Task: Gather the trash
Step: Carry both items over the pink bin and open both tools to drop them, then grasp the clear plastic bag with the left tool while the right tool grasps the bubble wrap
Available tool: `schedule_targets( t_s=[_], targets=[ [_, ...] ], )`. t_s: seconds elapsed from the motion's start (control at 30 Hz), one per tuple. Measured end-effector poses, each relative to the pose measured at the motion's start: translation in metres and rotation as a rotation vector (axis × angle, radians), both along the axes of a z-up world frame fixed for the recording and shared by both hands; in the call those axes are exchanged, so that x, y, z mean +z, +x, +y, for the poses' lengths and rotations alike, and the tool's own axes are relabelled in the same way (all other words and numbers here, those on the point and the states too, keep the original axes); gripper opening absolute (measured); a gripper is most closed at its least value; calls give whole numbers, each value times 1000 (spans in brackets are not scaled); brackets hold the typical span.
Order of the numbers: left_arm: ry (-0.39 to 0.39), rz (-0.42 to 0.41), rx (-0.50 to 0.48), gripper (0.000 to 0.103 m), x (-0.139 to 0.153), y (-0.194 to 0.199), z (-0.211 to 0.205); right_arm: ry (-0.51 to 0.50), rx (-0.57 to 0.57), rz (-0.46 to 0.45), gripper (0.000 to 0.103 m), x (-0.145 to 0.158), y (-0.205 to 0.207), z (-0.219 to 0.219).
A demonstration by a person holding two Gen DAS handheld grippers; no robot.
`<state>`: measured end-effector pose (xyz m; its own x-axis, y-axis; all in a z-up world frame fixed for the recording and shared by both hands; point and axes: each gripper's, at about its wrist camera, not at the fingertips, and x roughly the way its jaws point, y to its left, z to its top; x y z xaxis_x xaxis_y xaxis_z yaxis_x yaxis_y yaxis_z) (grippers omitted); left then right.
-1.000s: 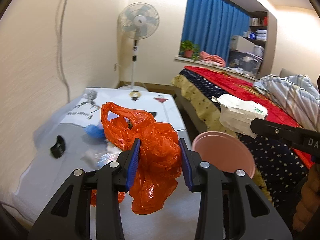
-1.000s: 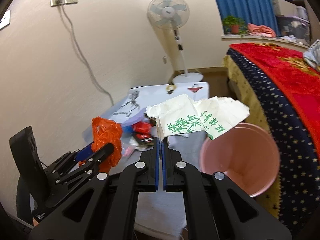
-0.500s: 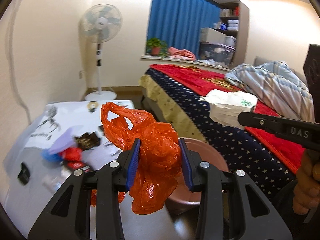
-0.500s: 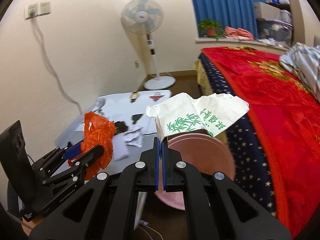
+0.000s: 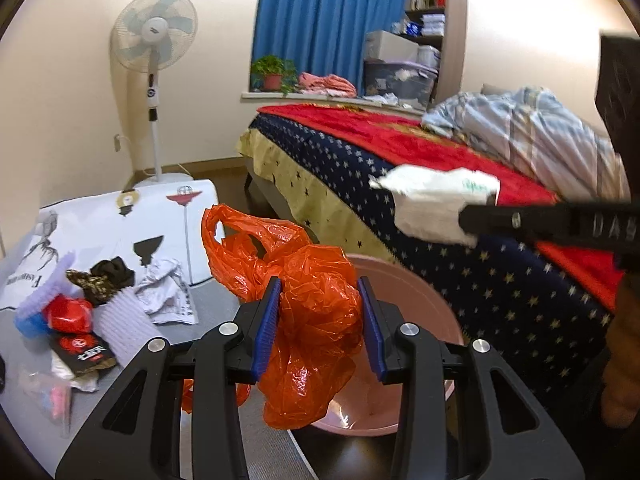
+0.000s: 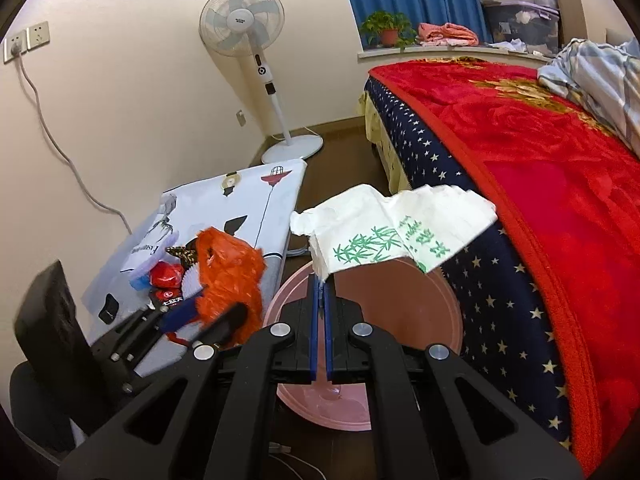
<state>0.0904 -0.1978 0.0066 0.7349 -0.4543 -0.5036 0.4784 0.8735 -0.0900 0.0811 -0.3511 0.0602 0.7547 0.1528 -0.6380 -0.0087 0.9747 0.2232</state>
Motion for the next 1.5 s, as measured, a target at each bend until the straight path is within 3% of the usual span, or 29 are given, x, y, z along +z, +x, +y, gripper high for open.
schedule_targets(
  t_s=[0.4, 0.5, 0.53, 0.6, 0.63, 0.67, 1.07, 1.5],
  targets=[
    [-10, 51, -22, 38, -23, 20, -4, 5, -15, 60, 3, -20, 23, -2],
    [-25, 72, -38, 41, -26, 24, -5, 3, -22, 66, 7, -22, 25, -2],
    [-31, 87, -43, 43, -28, 26, -6, 1, -29, 70, 10, -23, 26, -2],
    [-33, 108, -36, 55, -32, 29, -5, 7, -42, 81, 29, -24, 27, -4],
    [-32, 108, -30, 55, -33, 29, -4, 7, -50, 82, 43, -25, 27, -6],
    [-31, 110, -27, 55, -34, 29, -3, 2, -57, 80, 48, -24, 27, -6],
    [-41, 95, -17, 55, -25, 22, 9, -19, -58, 39, 48, -19, 22, -5],
    [-72, 47, 111, 53, -1, 10, 68, -94, 5, -21, 40, -10, 14, 26]
  ],
)
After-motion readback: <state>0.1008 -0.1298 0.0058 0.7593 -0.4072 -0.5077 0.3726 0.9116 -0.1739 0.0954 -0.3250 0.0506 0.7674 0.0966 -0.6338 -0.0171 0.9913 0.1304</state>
